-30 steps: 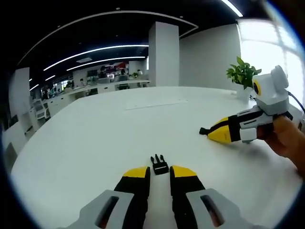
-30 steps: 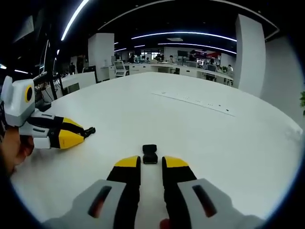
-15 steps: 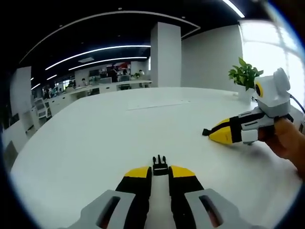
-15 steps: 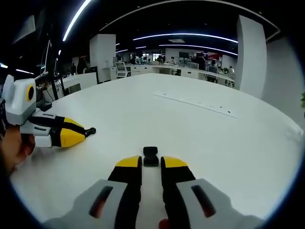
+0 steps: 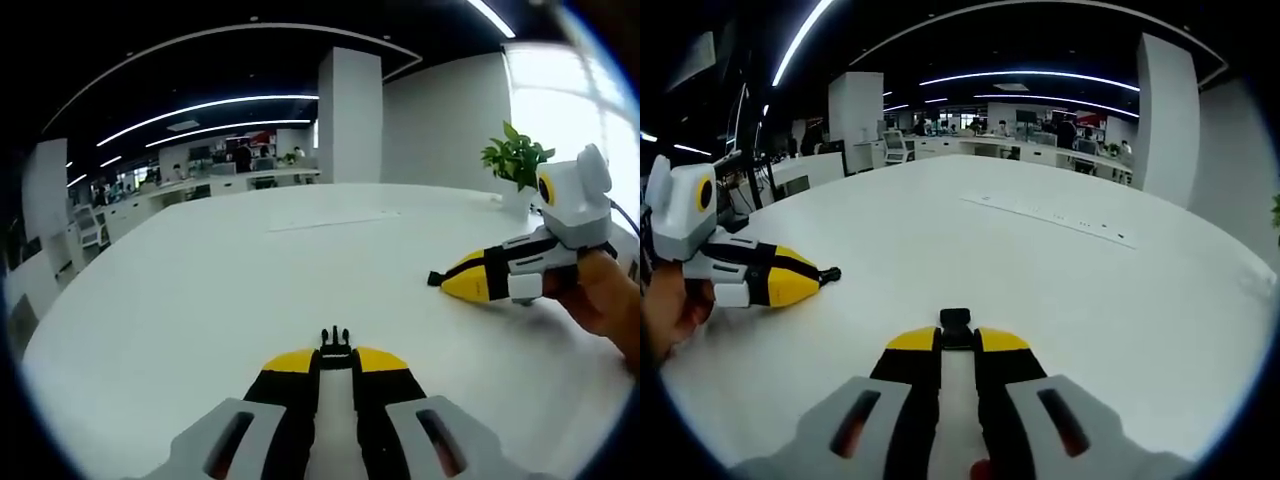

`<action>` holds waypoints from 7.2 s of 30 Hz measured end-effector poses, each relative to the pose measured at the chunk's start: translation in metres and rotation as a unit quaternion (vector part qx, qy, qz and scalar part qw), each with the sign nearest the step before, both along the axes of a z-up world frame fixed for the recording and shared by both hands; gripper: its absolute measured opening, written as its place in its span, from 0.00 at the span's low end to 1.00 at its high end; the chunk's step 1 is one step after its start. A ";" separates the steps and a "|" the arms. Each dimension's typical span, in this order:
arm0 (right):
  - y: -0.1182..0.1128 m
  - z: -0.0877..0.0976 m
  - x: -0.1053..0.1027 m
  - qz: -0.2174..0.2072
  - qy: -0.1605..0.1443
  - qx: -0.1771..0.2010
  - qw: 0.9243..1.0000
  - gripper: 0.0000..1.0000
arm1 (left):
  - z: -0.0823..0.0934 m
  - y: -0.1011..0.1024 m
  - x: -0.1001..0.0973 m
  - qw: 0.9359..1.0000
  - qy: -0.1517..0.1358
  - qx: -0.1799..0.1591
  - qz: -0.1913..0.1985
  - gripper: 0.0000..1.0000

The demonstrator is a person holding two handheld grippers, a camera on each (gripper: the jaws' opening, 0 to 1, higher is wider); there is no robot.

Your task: Snap the two parts of the plastic buckle together until the buckle closes and remains connected.

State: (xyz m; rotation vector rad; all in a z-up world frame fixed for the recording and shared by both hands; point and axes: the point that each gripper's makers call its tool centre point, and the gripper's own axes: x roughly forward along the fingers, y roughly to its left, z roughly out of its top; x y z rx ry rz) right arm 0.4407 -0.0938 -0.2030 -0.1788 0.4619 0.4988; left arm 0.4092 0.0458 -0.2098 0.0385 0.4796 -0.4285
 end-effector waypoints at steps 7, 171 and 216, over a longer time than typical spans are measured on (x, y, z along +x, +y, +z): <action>-0.001 -0.001 0.004 0.002 -0.001 0.001 1.000 0.13 | -0.001 0.001 0.002 1.000 -0.001 -0.001 -0.001 0.12; 0.013 0.000 -0.236 0.427 -0.001 0.011 0.904 0.12 | 0.003 -0.095 -0.209 0.830 -0.027 -0.016 -0.557 0.11; 0.016 0.000 -0.233 0.443 0.008 0.004 0.897 0.11 | 0.003 -0.099 -0.209 0.826 -0.009 0.006 -0.563 0.09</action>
